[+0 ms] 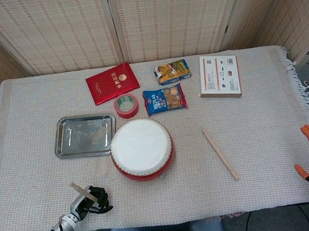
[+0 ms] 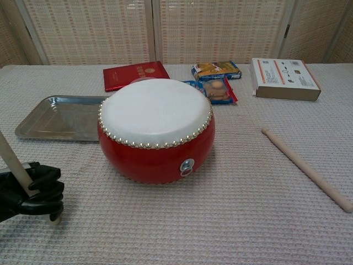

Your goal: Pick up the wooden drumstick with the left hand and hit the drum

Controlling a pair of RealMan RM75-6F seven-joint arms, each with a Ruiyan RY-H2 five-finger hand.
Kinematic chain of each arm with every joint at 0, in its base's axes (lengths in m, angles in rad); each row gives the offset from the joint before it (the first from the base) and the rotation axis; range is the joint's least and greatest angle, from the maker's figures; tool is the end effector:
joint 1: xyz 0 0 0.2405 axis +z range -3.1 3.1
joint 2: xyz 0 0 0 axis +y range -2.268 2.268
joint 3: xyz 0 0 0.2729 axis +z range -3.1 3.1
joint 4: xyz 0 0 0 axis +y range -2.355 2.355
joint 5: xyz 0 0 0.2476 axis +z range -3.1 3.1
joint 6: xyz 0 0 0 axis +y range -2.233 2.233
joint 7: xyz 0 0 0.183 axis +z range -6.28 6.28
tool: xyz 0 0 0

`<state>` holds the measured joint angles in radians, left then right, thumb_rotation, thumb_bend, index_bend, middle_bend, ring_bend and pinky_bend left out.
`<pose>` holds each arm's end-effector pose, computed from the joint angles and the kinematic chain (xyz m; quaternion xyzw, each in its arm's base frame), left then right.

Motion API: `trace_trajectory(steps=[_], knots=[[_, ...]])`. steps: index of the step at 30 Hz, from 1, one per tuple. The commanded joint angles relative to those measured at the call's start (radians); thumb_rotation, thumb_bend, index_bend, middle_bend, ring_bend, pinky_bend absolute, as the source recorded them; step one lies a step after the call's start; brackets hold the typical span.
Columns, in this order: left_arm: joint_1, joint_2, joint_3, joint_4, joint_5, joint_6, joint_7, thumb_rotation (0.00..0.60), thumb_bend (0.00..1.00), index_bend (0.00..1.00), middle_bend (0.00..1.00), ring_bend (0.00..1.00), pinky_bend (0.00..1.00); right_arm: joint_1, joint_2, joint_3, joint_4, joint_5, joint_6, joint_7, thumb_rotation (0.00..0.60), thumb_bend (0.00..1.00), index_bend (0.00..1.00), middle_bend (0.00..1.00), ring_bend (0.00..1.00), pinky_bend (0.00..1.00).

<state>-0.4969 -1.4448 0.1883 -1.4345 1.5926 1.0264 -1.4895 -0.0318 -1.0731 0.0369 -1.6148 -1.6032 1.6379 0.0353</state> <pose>-0.2727 0.2505 -0.0799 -0.3286 -0.8482 -0.4149 0.0219 -0.3402 -0.1803 0.1627 0.5777 -0.3564 0.4129 0.6072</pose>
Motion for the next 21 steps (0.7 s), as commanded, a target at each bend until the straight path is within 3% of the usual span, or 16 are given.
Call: trace_trajectory(steps=[1,7,11,15,21], knots=[[0.005,-0.008,-0.003,-0.001,-0.008,-0.005,0.007,0.6,0.19,0.86,0.85,0.74,0.6,-0.001,0.0,0.0,0.0,0.0,0.0,0.0,0.6,0.23,0.01,0.07,0.0,0.0],[0.022,-0.035,-0.014,0.003,-0.018,0.005,-0.017,0.6,0.19,0.93,0.91,0.81,0.63,0.0,-0.001,0.001,0.001,0.0,-0.001,0.001,0.6,0.23,0.01,0.07,0.0,0.0],[0.037,-0.058,-0.028,0.018,-0.026,0.023,-0.025,0.6,0.23,1.0,0.99,0.89,0.74,0.0,0.0,0.002,0.001,0.0,0.001,0.0,0.6,0.23,0.01,0.07,0.0,0.0],[0.047,-0.076,-0.035,0.042,-0.021,0.04,-0.018,0.6,0.29,1.0,1.0,0.97,0.84,-0.002,0.001,0.003,0.001,0.001,0.003,0.001,0.6,0.23,0.01,0.07,0.0,0.0],[0.076,-0.102,-0.044,0.071,-0.001,0.104,0.033,0.6,0.33,1.0,1.0,0.98,0.86,0.0,0.002,0.004,0.0,0.001,0.001,-0.001,0.6,0.23,0.01,0.07,0.0,0.0]])
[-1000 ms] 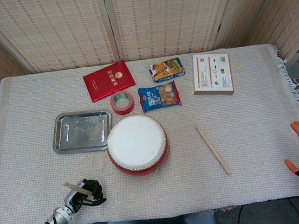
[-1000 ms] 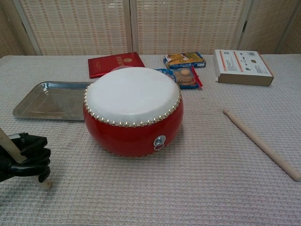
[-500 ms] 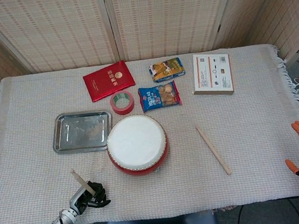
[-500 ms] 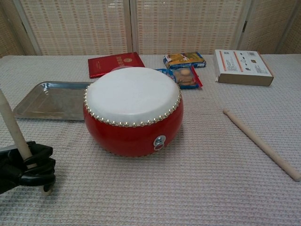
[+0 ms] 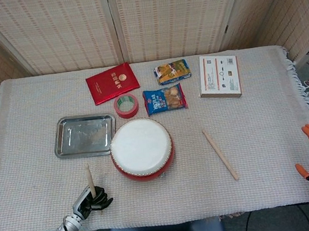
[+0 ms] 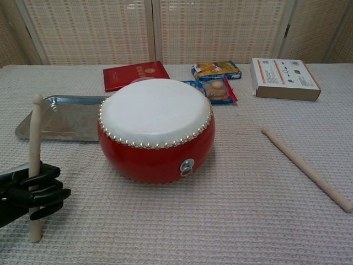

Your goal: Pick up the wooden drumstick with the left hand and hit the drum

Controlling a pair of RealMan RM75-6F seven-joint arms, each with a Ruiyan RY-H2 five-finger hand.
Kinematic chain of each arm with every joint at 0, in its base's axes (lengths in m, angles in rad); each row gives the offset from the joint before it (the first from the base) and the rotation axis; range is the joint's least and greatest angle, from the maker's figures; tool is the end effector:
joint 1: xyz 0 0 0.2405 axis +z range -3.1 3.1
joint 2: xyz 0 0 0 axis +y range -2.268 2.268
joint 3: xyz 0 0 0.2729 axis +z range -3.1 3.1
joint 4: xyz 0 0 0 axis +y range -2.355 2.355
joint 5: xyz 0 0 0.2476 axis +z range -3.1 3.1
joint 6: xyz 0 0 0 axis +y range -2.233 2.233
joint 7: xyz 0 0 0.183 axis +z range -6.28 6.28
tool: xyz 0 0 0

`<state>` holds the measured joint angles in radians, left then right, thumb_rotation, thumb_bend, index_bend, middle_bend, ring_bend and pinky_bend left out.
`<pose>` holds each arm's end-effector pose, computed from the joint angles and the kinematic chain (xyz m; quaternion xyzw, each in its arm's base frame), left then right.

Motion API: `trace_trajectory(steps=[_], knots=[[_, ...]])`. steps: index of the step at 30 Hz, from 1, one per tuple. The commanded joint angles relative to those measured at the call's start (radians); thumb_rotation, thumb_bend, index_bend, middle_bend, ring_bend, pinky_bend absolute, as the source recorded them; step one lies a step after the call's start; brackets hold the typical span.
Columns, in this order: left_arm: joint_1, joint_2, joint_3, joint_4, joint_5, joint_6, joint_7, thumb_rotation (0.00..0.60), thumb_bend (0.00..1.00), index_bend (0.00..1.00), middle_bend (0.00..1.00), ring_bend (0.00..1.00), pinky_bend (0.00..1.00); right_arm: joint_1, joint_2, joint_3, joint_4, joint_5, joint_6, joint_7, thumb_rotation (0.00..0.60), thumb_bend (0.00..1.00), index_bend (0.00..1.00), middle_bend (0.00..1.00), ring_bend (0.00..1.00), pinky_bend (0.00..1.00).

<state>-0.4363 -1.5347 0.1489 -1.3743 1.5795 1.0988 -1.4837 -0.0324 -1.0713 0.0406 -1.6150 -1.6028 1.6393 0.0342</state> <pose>-0.2679 0.2496 -0.0924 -0.2953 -0.8357 -0.4628 0.0128 -0.3401 -0.1809 0.1642 0.5771 -0.3542 0.4134 0.6088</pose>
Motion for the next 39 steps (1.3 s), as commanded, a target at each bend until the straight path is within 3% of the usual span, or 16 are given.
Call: trace_trajectory(steps=[1,10,26,39], knots=[[0.021,-0.016,-0.004,0.014,0.019,0.045,0.041,0.6,0.33,1.0,1.0,0.98,0.86,0.001,0.0,0.0,0.0,0.0,-0.001,-0.001,0.6,0.23,0.01,0.07,0.0,0.0],[0.049,-0.056,0.008,0.077,0.089,0.147,0.079,0.6,0.33,1.0,1.0,0.98,0.86,0.002,0.0,0.002,-0.003,-0.001,-0.001,-0.004,0.6,0.23,0.01,0.07,0.0,0.0],[0.063,-0.079,0.068,0.146,0.149,0.187,0.119,0.6,0.34,1.0,1.0,0.98,0.85,0.002,0.002,0.001,-0.014,-0.004,-0.002,-0.018,0.6,0.23,0.01,0.07,0.0,0.0],[0.068,-0.132,0.088,0.255,0.162,0.184,0.198,0.6,0.59,1.0,1.0,0.96,0.99,-0.003,0.005,-0.001,-0.03,-0.008,0.005,-0.035,0.6,0.23,0.01,0.07,0.0,0.0]])
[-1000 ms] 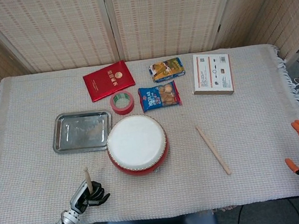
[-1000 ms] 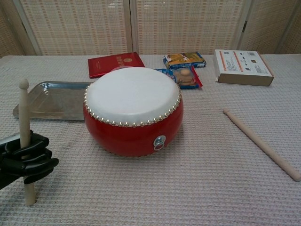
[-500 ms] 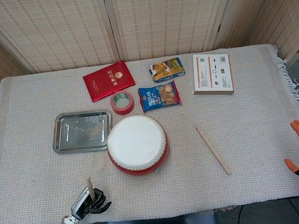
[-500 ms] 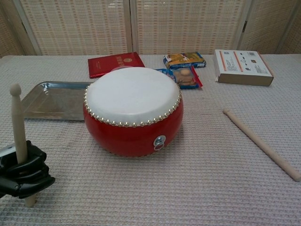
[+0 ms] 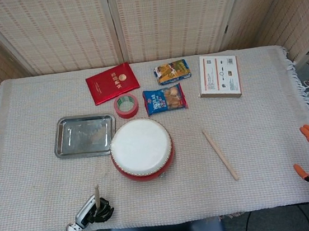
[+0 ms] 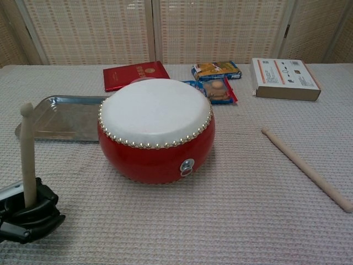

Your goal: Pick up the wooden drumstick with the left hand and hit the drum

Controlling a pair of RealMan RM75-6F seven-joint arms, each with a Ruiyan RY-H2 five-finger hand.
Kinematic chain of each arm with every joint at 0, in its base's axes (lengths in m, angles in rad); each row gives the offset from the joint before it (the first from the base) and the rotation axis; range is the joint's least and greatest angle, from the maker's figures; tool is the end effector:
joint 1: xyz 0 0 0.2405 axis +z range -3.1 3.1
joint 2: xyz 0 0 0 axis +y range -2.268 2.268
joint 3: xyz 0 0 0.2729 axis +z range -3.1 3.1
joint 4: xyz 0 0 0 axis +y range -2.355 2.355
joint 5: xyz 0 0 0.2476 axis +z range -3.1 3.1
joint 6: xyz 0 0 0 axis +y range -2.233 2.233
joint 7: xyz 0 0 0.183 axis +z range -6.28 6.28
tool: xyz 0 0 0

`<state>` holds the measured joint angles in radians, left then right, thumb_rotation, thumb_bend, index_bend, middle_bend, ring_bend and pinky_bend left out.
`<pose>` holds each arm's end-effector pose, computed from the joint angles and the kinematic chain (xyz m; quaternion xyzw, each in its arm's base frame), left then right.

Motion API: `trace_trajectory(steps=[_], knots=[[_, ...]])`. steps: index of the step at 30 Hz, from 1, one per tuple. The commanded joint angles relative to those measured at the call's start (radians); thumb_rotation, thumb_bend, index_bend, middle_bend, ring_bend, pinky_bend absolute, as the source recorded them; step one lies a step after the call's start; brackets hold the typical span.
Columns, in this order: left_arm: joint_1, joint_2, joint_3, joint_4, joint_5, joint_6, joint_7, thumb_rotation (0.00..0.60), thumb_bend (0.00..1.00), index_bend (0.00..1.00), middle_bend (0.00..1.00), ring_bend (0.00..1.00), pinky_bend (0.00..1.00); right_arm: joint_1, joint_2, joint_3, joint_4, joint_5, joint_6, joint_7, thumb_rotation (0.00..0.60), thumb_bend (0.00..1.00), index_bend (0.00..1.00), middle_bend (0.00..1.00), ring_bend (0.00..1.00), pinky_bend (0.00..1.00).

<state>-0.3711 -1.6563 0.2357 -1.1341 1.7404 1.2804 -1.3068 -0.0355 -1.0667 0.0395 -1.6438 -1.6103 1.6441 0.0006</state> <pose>-0.2842 0.2197 -0.1071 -0.4460 -0.7541 -0.4806 0.0377 -0.3333 -0.1797 0.1630 0.5791 -0.3499 0.4120 0.6103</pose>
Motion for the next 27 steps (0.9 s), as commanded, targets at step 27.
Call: trace_trajectory(steps=[27], knots=[[-0.143,0.303,-0.295,-0.307,-0.209,-0.083,1.111,0.6,0.82,1.0,1.0,1.0,1.0,0.006,-0.008,0.007,0.05,-0.018,0.014,0.063,0.6,0.23,0.01,0.07,0.0,0.0]])
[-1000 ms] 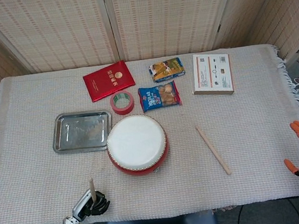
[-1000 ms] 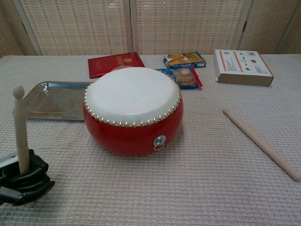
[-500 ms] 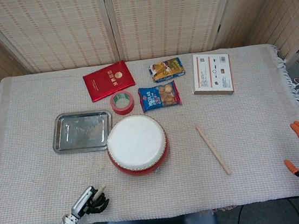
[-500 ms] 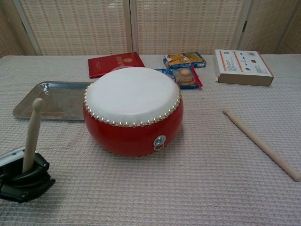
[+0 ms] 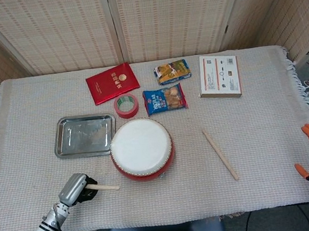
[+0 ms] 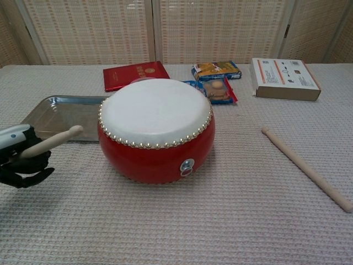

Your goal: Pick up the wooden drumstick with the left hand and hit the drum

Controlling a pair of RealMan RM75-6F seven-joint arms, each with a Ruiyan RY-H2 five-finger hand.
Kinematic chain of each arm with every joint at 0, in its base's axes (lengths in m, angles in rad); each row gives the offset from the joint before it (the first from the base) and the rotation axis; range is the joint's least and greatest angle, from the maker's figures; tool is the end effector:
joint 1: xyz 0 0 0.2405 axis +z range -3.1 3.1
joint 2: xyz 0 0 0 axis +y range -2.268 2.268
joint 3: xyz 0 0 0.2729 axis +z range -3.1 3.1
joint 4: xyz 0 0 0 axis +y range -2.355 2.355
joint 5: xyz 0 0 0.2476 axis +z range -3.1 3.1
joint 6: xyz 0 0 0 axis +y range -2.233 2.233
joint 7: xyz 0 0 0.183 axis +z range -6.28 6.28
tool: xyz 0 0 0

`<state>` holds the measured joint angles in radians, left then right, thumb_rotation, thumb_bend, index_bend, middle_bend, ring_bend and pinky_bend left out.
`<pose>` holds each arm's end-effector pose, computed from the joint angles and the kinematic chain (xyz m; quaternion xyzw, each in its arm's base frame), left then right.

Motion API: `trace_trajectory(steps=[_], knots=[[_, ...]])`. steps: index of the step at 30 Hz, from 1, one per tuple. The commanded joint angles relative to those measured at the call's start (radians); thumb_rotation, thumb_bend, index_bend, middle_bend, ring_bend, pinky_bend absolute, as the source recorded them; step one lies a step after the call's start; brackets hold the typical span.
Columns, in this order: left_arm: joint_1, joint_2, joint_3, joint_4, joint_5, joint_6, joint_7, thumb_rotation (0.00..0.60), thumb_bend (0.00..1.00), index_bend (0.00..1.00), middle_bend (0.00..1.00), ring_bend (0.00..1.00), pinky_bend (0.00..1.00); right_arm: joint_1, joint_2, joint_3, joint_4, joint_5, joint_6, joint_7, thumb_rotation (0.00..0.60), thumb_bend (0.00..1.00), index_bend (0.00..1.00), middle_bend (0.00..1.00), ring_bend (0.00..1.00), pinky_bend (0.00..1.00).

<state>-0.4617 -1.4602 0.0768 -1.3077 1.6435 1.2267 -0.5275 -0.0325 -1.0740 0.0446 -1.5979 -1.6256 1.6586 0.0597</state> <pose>-0.2687 0.2992 -0.0342 -0.6664 -0.5106 -0.4690 0.2743 -0.3379 -0.1813 0.1669 0.5779 -0.3461 0.4278 0.6027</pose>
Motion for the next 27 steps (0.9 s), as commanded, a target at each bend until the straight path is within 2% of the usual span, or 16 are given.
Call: trace_trajectory(steps=[1,5,14,18,23,27], knots=[[-0.061,0.112,-0.156,-0.146,-0.13,-0.032,0.384,0.6,0.82,1.0,1.0,1.0,1.0,0.005,0.0,0.002,0.006,-0.003,-0.002,0.007,0.6,0.23,0.01,0.07,0.0,0.0],[-0.106,0.117,-0.236,-0.195,-0.215,-0.061,0.581,0.6,0.8,1.0,1.0,1.0,1.0,0.014,0.0,0.005,0.013,-0.003,-0.011,0.019,0.6,0.23,0.01,0.07,0.0,0.0],[-0.232,0.092,-0.333,-0.258,-0.431,-0.215,0.822,0.6,0.77,1.0,1.0,1.0,1.0,0.02,0.007,0.009,0.023,-0.014,0.0,0.049,0.6,0.23,0.01,0.07,0.0,0.0],[-0.28,0.045,-0.333,-0.209,-0.508,-0.226,0.983,0.6,0.77,1.0,1.0,1.0,1.0,0.015,0.009,0.01,0.029,-0.008,0.006,0.057,0.6,0.23,0.01,0.07,0.0,0.0],[-0.325,0.006,-0.295,-0.154,-0.576,-0.244,1.174,0.6,0.76,1.0,1.0,1.0,1.0,0.011,0.005,0.008,0.042,-0.001,0.008,0.07,0.6,0.23,0.01,0.07,0.0,0.0],[-0.338,0.007,-0.278,-0.17,-0.633,-0.252,1.251,0.6,0.75,1.0,1.0,1.0,1.0,0.008,0.002,0.008,0.051,0.004,0.011,0.078,0.6,0.23,0.01,0.07,0.0,0.0]])
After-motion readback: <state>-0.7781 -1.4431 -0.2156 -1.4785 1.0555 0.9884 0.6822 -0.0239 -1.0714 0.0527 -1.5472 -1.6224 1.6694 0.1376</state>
